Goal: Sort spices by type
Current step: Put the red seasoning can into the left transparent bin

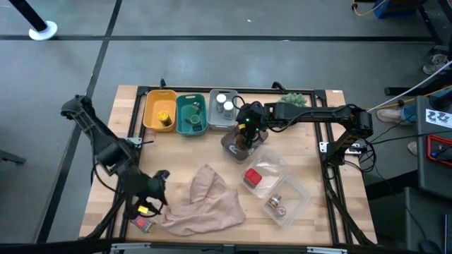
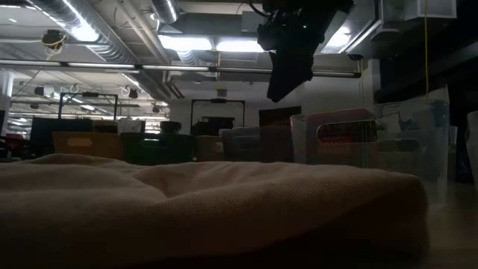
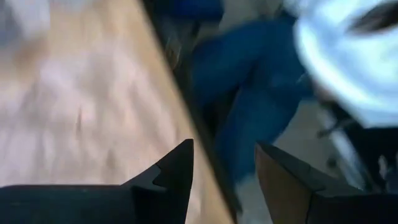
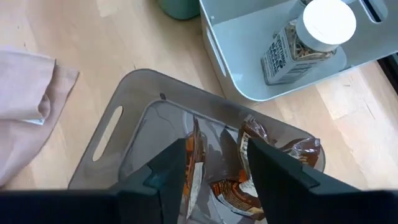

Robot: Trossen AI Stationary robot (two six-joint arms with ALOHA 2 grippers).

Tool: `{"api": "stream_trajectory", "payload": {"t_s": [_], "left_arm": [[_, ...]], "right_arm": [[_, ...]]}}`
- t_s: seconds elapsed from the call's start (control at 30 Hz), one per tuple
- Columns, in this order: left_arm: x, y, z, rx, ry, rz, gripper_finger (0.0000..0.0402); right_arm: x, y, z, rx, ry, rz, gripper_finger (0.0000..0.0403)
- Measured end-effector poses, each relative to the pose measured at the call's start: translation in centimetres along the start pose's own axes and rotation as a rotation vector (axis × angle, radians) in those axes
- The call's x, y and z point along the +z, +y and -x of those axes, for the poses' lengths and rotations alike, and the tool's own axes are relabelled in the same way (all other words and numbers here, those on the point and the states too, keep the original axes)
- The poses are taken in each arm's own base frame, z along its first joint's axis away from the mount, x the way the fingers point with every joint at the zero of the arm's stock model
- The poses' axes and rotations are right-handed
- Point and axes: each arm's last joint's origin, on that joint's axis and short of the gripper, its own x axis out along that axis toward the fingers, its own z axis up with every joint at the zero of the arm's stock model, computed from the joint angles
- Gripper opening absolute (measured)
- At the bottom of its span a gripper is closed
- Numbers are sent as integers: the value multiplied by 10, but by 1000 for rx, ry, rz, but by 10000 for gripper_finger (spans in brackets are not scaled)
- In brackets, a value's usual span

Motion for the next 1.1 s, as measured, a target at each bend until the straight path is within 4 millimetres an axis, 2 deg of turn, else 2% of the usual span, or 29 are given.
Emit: {"api": "stream_trajectory", "payload": {"t_s": [0.2, 0.4, 0.7, 0.8, 1.1], "left_arm": [[-24, -9, -10, 137, 341, 174, 155], [-46, -20, -31, 158, 517, 411, 155], [-58, -23, -61, 204, 633, 401, 155], [-62, -23, -71, 202, 672, 344, 155], [-67, -21, -82, 221, 705, 303, 155]], "right_arm": [[2, 0, 0, 5, -23, -10, 172], [7, 1, 0, 13, -66, -14, 172], [7, 1, 0, 14, -69, -14, 172], [7, 1, 0, 14, -69, -14, 172], [7, 1, 0, 13, -69, -5, 172]]}}
